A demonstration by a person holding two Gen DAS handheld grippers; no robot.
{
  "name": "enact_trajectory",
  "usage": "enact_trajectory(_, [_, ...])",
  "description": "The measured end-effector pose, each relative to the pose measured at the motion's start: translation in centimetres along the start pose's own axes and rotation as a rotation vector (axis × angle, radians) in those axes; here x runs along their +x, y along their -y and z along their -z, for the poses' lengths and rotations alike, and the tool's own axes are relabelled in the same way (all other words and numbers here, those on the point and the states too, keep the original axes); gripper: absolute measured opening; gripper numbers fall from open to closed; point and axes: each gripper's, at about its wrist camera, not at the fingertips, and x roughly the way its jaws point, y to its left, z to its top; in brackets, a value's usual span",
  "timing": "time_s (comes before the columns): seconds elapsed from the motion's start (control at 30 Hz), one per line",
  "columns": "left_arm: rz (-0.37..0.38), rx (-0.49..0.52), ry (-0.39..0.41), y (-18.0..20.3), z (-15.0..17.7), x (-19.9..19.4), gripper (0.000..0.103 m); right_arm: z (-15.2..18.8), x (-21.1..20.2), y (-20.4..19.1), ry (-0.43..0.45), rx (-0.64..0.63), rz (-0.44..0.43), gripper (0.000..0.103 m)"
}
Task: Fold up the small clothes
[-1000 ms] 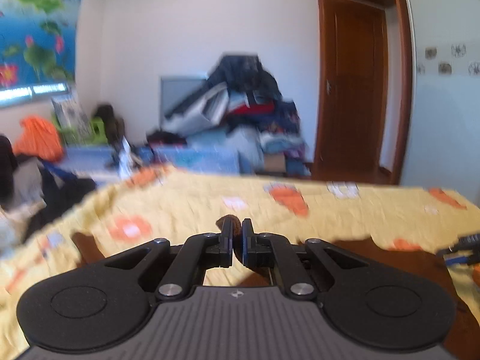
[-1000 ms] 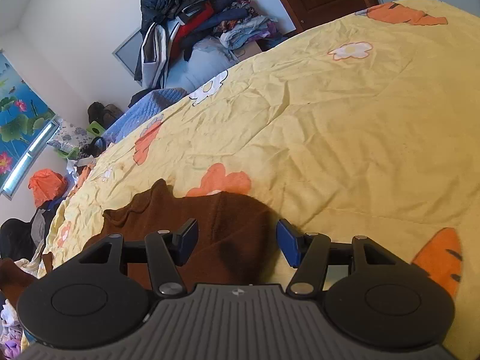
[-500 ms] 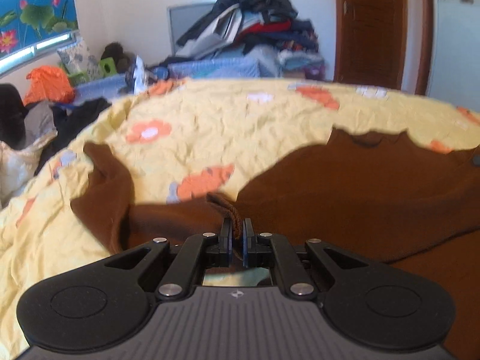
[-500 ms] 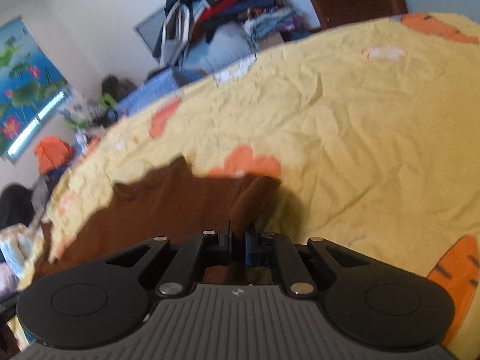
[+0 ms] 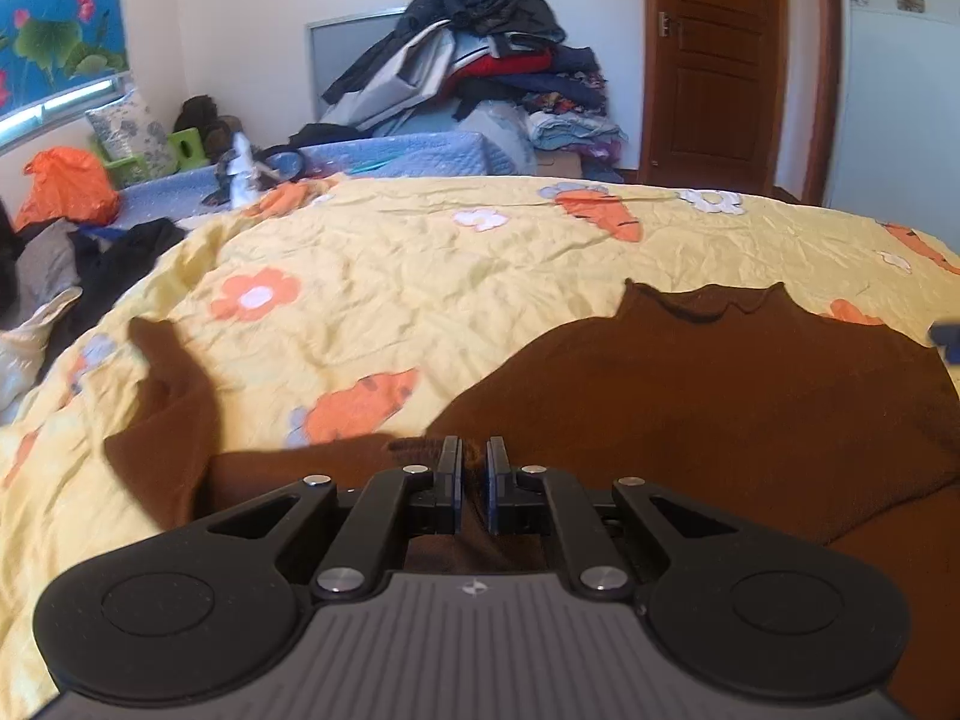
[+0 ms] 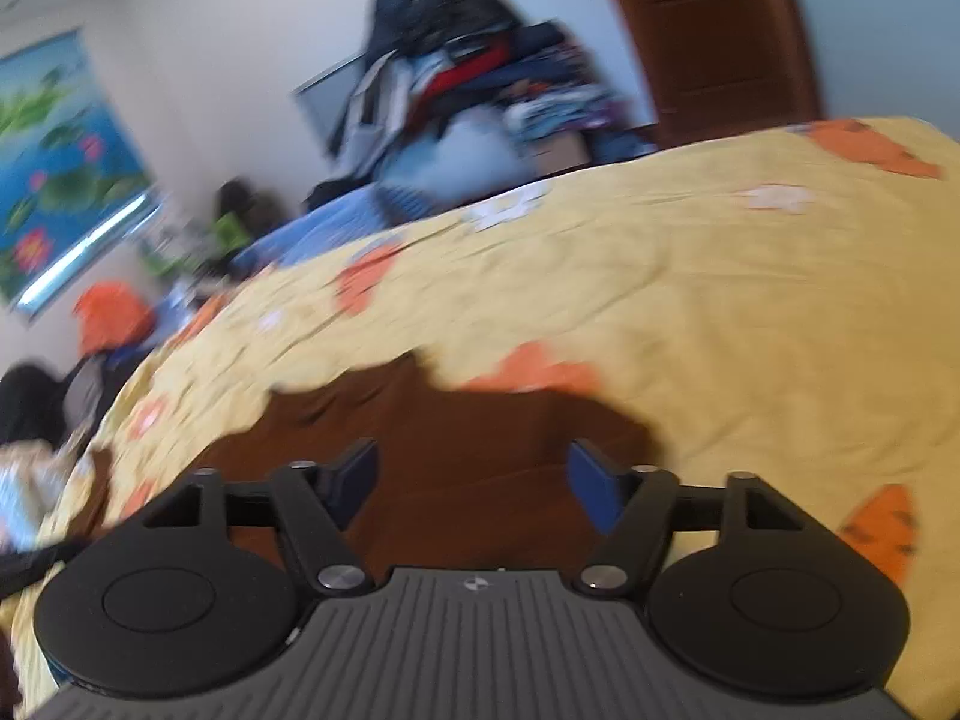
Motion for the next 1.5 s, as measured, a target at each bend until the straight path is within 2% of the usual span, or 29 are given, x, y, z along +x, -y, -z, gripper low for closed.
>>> enact_trajectory(0.03, [0.007, 0.011, -0.018, 0.4, 0.1, 0.8, 0.007, 0.7, 1.1, -0.8, -0.031, -0.029, 0.003, 0.087])
enact_trajectory(0.1, [-0.005, 0.020, -0.094, 1.0, 0.9, 2.9, 0.007, 2.1, 3.5, -1.0, -0.101, -0.043, 0.043, 0.087])
enact_trajectory(0.13, [-0.008, 0.024, -0.129, 1.0, 1.6, 3.8, 0.007, 2.9, 3.5, -1.1, -0.048, -0.086, 0.043, 0.090])
enact_trajectory(0.2, [-0.015, 0.047, -0.079, 0.9, 3.1, 3.5, 0.007, 4.4, 3.7, -1.8, -0.011, -0.194, 0.051, 0.096])
enact_trajectory(0.27, [-0.016, 0.074, -0.056, 0.6, 3.7, 2.7, 0.008, 5.5, 3.9, -3.4, -0.023, -0.314, 0.098, 0.103])
enact_trajectory(0.37, [-0.020, 0.022, 0.025, -1.5, 3.4, 0.5, 0.016, 5.6, 4.3, -4.2, -0.045, -0.366, 0.132, 0.103])
enact_trajectory(0.4, [-0.034, -0.007, 0.065, -2.6, 3.2, -0.4, 0.027, 5.5, 4.3, -4.1, -0.043, -0.360, 0.127, 0.103])
enact_trajectory(0.43, [-0.062, -0.043, 0.103, -4.0, 3.0, -1.1, 0.048, 5.4, 4.2, -3.9, -0.041, -0.354, 0.123, 0.103])
enact_trajectory(0.47, [-0.098, -0.083, 0.137, -5.4, 2.7, -1.6, 0.063, 5.4, 4.1, -3.8, -0.038, -0.349, 0.118, 0.103])
enact_trajectory(0.5, [-0.135, -0.127, 0.169, -7.1, 2.4, -1.9, 0.090, 5.4, 4.1, -3.7, -0.035, -0.344, 0.114, 0.103])
enact_trajectory(0.53, [-0.174, -0.186, 0.204, -9.0, 2.1, -2.2, 0.097, 5.5, 4.0, -3.6, -0.033, -0.341, 0.112, 0.103])
enact_trajectory(0.6, [-0.213, -0.300, 0.219, -12.8, 1.3, -2.0, 0.097, 5.4, 4.0, -3.4, -0.029, -0.334, 0.106, 0.103])
enact_trajectory(0.73, [-0.244, -0.513, 0.160, -19.9, -1.3, 1.0, 0.097, 5.5, 4.1, -3.4, -0.023, -0.323, 0.099, 0.103])
enact_trajectory(0.83, [-0.224, -0.664, 0.124, -23.2, -2.7, 3.8, 0.096, 5.4, 4.0, -3.2, -0.018, -0.309, 0.090, 0.103])
enact_trajectory(0.93, [-0.211, -0.660, 0.097, -23.4, -4.2, 6.7, 0.096, 5.4, 4.1, -3.2, -0.016, -0.304, 0.088, 0.103])
enact_trajectory(1.0, [-0.229, -0.608, 0.055, -22.5, -4.4, 8.8, 0.096, 5.4, 4.0, -3.2, -0.016, -0.304, 0.090, 0.103])
enact_trajectory(1.07, [-0.321, -0.516, -0.026, -21.2, -4.8, 11.3, 0.093, 5.4, 4.0, -3.2, -0.016, -0.304, 0.089, 0.103])
enact_trajectory(1.1, [-0.362, -0.476, -0.072, -20.8, -4.7, 12.6, 0.084, 5.4, 4.0, -3.2, -0.016, -0.304, 0.090, 0.103])
enact_trajectory(1.17, [-0.407, -0.412, -0.180, -20.2, -3.9, 15.0, 0.050, 5.4, 4.0, -3.2, -0.015, -0.301, 0.087, 0.103])
enact_trajectory(1.23, [-0.451, -0.359, -0.140, -19.6, -3.1, 15.3, 0.025, 5.3, 4.0, -3.1, -0.012, -0.291, 0.081, 0.103])
enact_trajectory(1.3, [-0.454, -0.347, -0.127, -19.7, -2.7, 14.7, 0.012, 5.4, 4.0, -3.0, -0.009, -0.283, 0.077, 0.103])
enact_trajectory(1.4, [-0.462, -0.401, -0.080, -21.3, -2.2, 11.8, 0.011, 5.4, 3.9, -2.9, -0.008, -0.279, 0.075, 0.103])
enact_trajectory(1.5, [-0.465, -0.440, 0.018, -23.6, -1.9, 7.0, 0.011, 5.3, 3.9, -2.8, -0.005, -0.271, 0.070, 0.103])
